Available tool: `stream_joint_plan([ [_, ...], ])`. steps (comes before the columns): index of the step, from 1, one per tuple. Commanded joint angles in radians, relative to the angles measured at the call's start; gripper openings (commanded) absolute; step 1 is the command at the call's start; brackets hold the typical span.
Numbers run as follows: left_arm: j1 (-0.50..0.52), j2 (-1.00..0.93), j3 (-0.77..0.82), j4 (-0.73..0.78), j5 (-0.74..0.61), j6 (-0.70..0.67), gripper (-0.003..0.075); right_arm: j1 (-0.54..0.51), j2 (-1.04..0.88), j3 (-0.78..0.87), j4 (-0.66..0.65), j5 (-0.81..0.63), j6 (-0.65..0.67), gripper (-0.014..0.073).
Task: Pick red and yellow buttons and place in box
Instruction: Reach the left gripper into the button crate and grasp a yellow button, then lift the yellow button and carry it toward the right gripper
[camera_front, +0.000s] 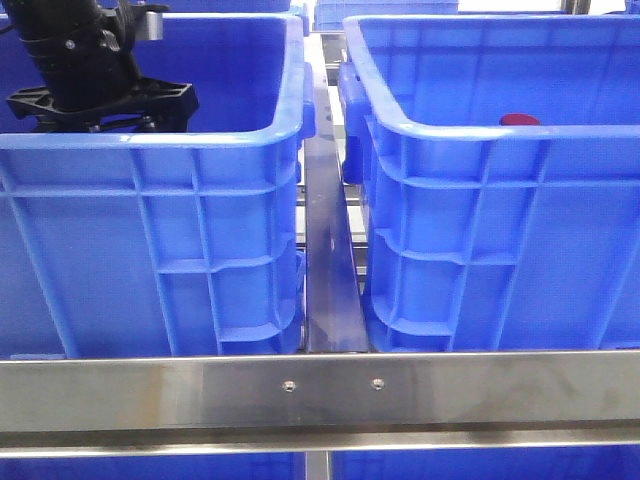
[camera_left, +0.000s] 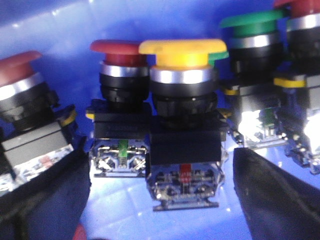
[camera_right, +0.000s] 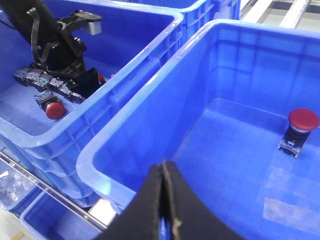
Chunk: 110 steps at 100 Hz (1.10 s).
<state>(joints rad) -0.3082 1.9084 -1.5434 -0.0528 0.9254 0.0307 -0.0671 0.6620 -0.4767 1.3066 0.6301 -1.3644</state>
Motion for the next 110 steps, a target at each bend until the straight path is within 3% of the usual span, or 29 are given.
stream_joint_plan([
  [1, 0.001, -0.040, -0.031, -0.014, -0.036, -0.009, 0.0554, -0.004, -0.003, -0.026, 0.043, -0.008, -0.008, -0.0069],
  [29, 0.001, -0.033, -0.031, -0.014, -0.040, -0.009, 0.0527, -0.004, -0.003, -0.026, 0.044, -0.008, -0.008, -0.0069],
  [53, 0.001, -0.033, -0.031, -0.015, -0.053, -0.009, 0.0209, -0.004, -0.003, -0.026, 0.044, -0.008, -0.008, -0.0069],
  [60, -0.001, -0.033, -0.031, -0.015, -0.061, -0.009, 0.0152, -0.004, -0.003, -0.026, 0.044, -0.008, -0.008, -0.0069],
  [85, -0.011, -0.076, -0.031, -0.027, -0.065, 0.017, 0.0137, -0.004, -0.003, -0.026, 0.044, -0.008, -0.008, -0.0069],
  [110, -0.038, -0.208, -0.031, -0.237, -0.063, 0.176, 0.0136, -0.004, -0.003, -0.026, 0.044, -0.008, -0.008, -0.0069],
])
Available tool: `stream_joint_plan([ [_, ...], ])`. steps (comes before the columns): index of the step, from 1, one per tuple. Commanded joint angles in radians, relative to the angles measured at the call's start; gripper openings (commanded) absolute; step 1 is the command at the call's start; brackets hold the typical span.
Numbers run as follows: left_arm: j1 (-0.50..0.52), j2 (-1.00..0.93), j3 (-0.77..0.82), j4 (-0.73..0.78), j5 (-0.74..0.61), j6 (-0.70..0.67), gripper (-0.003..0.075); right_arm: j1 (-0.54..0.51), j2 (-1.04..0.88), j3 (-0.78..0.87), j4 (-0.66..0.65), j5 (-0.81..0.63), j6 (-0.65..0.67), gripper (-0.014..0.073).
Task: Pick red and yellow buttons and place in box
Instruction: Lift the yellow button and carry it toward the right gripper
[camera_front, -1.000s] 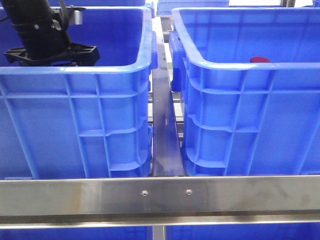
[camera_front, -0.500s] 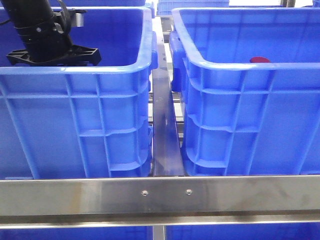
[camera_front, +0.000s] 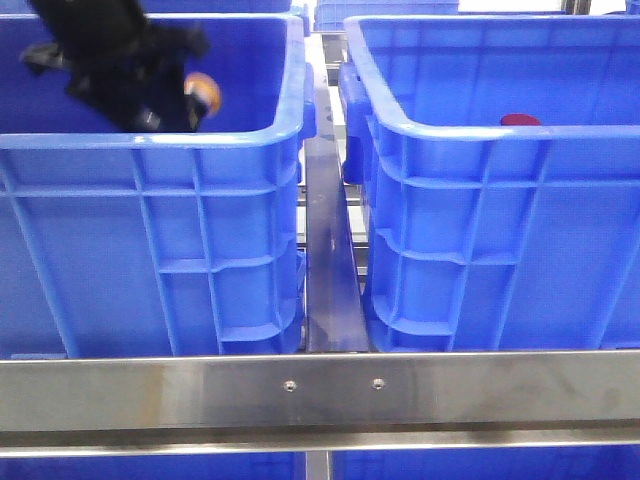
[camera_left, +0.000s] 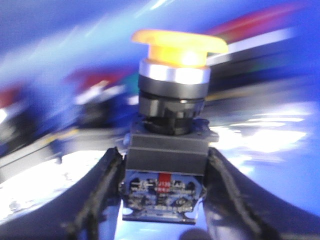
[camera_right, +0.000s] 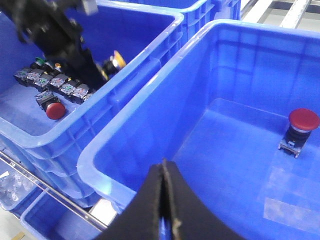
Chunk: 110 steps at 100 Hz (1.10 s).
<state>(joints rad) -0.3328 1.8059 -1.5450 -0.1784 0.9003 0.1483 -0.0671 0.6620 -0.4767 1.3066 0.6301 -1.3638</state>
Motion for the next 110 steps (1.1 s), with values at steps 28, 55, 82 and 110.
stream_joint_plan([
  [28, -0.039, -0.213, -0.030, -0.410, 0.004, 0.313, 0.0136, -0.004, -0.003, -0.026, 0.044, -0.008, -0.008, -0.0069],
  [55, -0.127, -0.213, -0.030, -0.521, 0.127, 0.474, 0.0136, -0.004, -0.003, -0.026, 0.044, -0.008, -0.008, -0.0069],
  [82, -0.197, -0.211, -0.030, -0.521, 0.251, 0.509, 0.0136, -0.004, -0.001, -0.026, 0.053, -0.018, -0.008, -0.0069],
  [110, -0.201, -0.211, -0.030, -0.521, 0.261, 0.509, 0.0136, -0.004, -0.001, -0.026, 0.095, -0.020, -0.008, 0.0251],
])
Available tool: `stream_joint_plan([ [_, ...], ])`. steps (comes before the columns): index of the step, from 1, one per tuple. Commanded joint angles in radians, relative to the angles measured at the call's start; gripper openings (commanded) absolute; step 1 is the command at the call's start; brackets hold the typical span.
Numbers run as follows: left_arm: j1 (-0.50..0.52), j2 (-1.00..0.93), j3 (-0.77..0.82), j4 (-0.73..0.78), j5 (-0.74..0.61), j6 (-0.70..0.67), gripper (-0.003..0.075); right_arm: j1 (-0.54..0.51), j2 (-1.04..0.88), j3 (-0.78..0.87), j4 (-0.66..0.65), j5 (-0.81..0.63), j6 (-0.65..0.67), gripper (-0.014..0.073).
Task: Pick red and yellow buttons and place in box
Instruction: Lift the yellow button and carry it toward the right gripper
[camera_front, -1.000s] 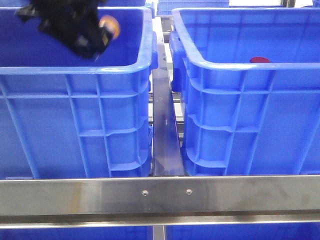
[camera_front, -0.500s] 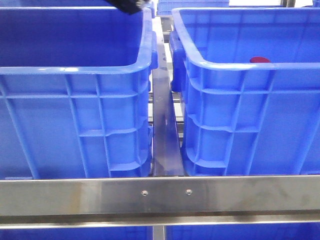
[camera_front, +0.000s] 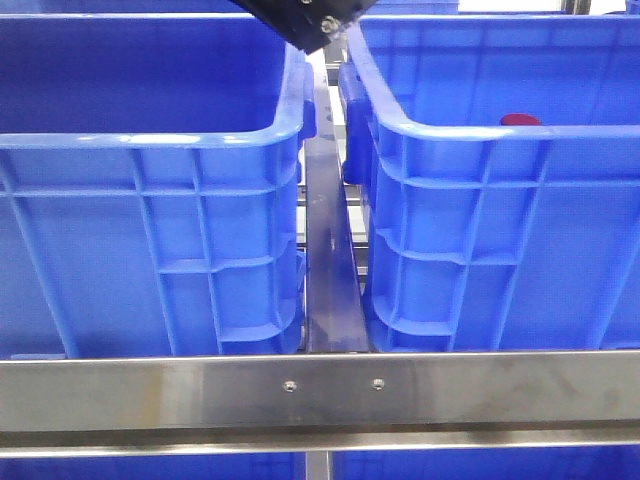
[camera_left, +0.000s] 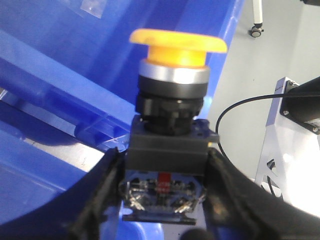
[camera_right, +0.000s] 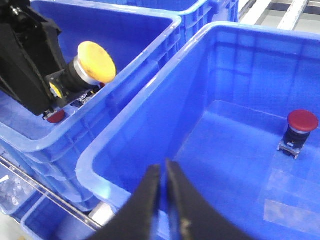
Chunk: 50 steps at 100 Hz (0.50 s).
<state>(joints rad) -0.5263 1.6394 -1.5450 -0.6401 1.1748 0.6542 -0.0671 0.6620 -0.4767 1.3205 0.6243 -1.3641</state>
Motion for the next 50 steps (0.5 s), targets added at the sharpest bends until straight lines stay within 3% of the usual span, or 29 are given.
stream_joint_plan([
  [1, -0.008, -0.044, -0.030, -0.060, -0.014, 0.003, 0.0136, -0.004, -0.001, -0.026, 0.085, -0.014, -0.008, 0.0270],
  [12, -0.008, -0.044, -0.030, -0.060, -0.014, 0.003, 0.0136, -0.003, 0.000, -0.029, 0.147, -0.013, -0.008, 0.0564],
  [19, -0.008, -0.044, -0.030, -0.060, -0.014, 0.003, 0.0136, 0.002, 0.012, -0.034, 0.198, -0.005, -0.008, 0.0666],
  [30, -0.008, -0.044, -0.030, -0.060, -0.014, 0.003, 0.0136, 0.025, 0.049, -0.060, 0.259, 0.033, 0.013, 0.0633],
  [50, -0.008, -0.044, -0.030, -0.060, -0.014, 0.003, 0.0136, 0.053, 0.195, -0.166, 0.280, 0.174, 0.247, 0.0631],
])
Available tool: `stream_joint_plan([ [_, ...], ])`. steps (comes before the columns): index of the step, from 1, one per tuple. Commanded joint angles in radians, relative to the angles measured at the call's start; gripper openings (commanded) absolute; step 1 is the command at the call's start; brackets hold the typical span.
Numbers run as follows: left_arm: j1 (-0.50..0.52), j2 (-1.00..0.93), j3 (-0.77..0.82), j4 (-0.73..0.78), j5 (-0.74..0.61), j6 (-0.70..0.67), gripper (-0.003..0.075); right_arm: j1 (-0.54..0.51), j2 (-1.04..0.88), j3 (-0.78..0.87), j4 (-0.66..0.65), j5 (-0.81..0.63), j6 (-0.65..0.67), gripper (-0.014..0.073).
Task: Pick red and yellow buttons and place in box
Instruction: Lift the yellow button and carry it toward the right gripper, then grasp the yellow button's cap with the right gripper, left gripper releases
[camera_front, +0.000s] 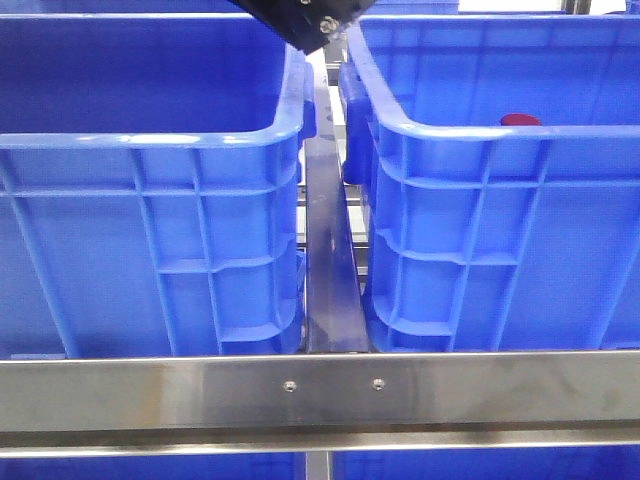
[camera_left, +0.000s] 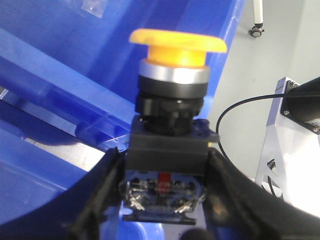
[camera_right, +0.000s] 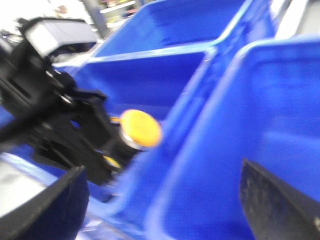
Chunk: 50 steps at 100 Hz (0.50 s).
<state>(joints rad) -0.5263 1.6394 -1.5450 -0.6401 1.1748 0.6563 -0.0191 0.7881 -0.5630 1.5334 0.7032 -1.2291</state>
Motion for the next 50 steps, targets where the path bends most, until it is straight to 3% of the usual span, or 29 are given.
stream_joint_plan([
  [1, -0.008, -0.044, -0.030, -0.060, -0.014, 0.001, 0.0136, 0.005, 0.075, -0.084, 0.067, 0.114, 0.121, 0.0631],
  [24, -0.008, -0.044, -0.030, -0.060, -0.016, 0.001, 0.0136, 0.007, 0.297, -0.235, 0.108, 0.358, 0.319, 0.0631],
  [50, -0.008, -0.044, -0.030, -0.060, -0.016, 0.001, 0.0136, 0.076, 0.481, -0.356, 0.125, 0.350, 0.348, 0.0631],
])
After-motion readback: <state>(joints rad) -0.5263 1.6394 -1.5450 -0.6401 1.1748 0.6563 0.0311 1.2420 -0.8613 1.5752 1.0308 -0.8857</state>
